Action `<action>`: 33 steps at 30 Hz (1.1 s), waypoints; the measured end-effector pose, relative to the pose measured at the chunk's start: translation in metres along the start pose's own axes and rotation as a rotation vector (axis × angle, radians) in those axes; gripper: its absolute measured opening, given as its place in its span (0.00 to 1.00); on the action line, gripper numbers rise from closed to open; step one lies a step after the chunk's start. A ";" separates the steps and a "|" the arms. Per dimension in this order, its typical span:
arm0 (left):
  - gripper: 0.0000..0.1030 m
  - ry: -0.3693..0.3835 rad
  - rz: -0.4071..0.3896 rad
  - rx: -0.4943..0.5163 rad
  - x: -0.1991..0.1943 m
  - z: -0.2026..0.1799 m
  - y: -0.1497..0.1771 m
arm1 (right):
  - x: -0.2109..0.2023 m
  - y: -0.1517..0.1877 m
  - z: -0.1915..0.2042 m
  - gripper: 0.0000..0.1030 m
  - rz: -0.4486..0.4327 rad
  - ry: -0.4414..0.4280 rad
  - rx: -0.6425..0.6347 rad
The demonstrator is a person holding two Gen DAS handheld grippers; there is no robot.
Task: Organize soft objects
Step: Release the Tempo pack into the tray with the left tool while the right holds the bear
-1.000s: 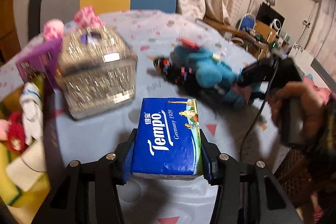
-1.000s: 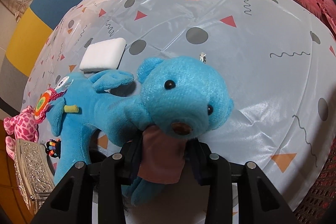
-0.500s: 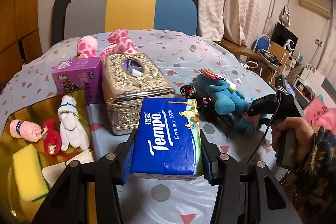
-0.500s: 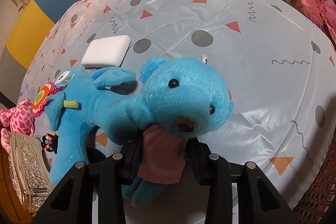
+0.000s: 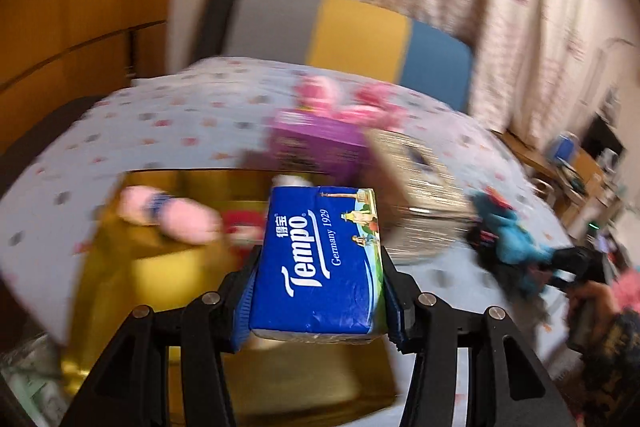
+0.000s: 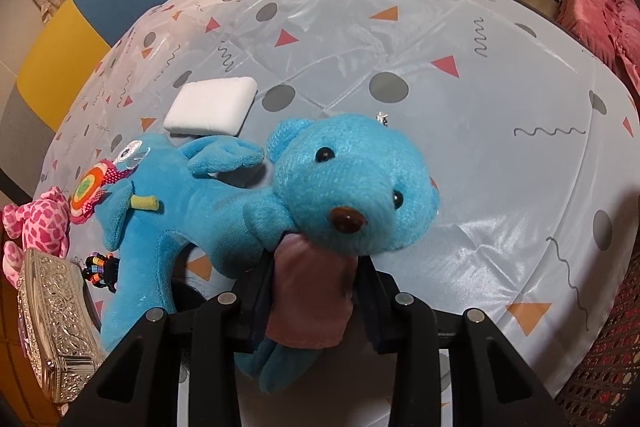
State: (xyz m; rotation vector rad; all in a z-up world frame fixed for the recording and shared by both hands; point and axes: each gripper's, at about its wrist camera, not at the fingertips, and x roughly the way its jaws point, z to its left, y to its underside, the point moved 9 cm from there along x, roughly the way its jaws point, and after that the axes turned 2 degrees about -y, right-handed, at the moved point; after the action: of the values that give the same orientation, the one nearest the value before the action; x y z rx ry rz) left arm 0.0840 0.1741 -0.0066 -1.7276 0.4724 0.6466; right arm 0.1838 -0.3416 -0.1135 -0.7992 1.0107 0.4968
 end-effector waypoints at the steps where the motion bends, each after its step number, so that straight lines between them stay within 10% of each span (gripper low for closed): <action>1: 0.51 -0.032 -0.001 -0.009 0.000 0.015 0.000 | -0.001 0.000 0.001 0.36 -0.004 -0.004 -0.002; 13: 0.51 -0.278 0.085 -0.029 0.040 0.143 -0.003 | -0.008 -0.003 0.007 0.36 -0.034 -0.021 -0.025; 33: 0.73 -0.293 0.042 -0.099 0.029 0.119 0.013 | -0.019 -0.012 0.004 0.36 -0.094 -0.014 -0.017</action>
State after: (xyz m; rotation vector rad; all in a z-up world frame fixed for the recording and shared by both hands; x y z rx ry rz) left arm 0.0771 0.2870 -0.0557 -1.6830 0.2750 0.9501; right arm 0.1858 -0.3463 -0.0917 -0.8535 0.9525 0.4300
